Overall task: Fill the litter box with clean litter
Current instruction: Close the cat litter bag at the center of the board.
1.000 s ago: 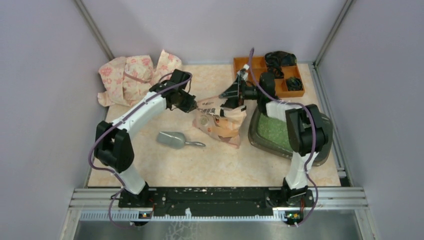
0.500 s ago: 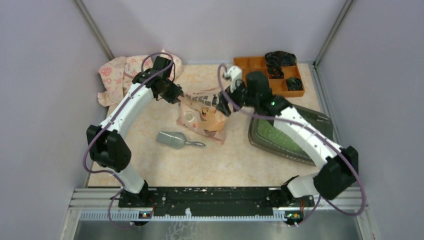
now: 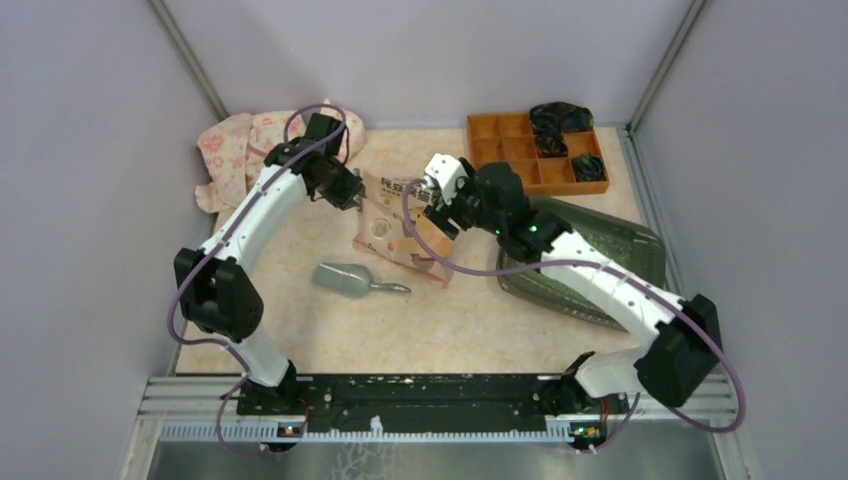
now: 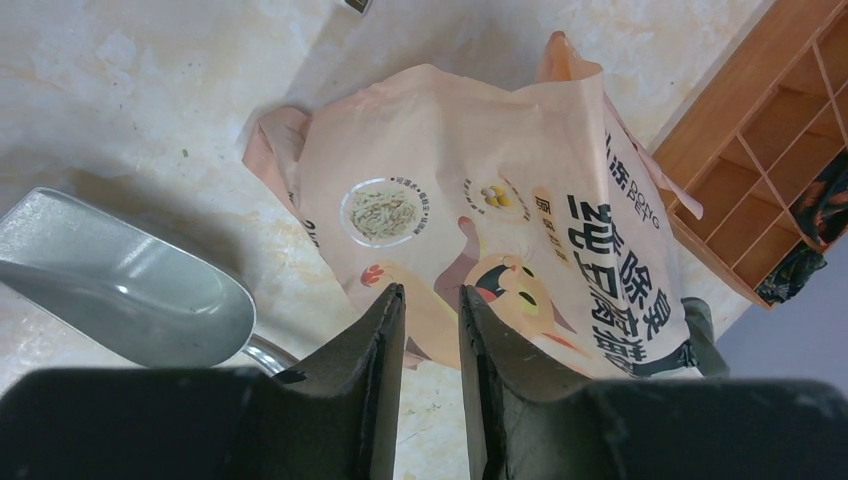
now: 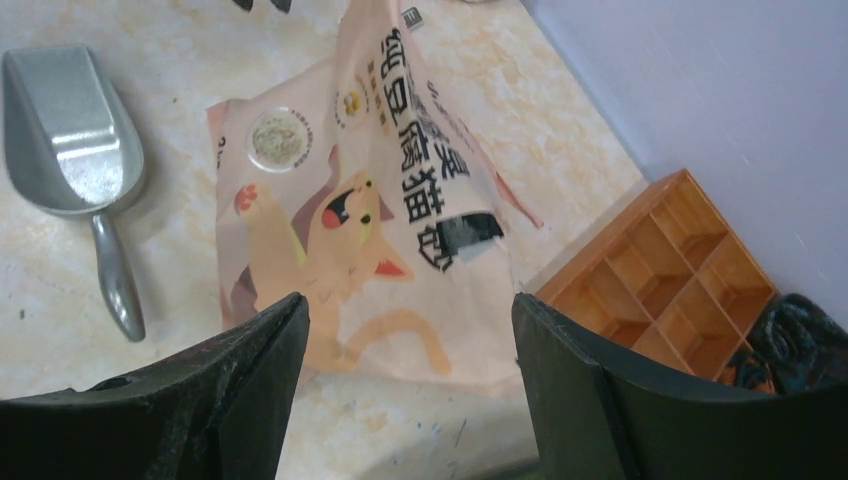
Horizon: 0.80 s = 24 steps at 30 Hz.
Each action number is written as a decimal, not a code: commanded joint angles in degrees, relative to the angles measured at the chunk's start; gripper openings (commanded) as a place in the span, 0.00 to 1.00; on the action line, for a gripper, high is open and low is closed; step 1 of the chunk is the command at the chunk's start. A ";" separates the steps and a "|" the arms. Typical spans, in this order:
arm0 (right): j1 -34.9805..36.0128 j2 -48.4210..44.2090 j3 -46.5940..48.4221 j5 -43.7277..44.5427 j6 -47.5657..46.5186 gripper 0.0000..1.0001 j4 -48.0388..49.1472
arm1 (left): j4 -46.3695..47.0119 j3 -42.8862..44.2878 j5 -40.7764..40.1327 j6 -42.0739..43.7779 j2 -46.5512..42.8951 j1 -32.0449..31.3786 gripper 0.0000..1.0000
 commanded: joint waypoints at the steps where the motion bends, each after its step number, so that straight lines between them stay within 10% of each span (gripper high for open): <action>1: -0.36 8.05 9.85 -3.21 -3.34 0.74 -3.18 | -0.68 2.29 0.34 1.34 0.77 0.50 0.32; 24: -5.51 26.70 25.42 -9.43 -5.03 0.68 -15.33 | 0.27 4.57 2.93 3.29 2.16 3.08 0.30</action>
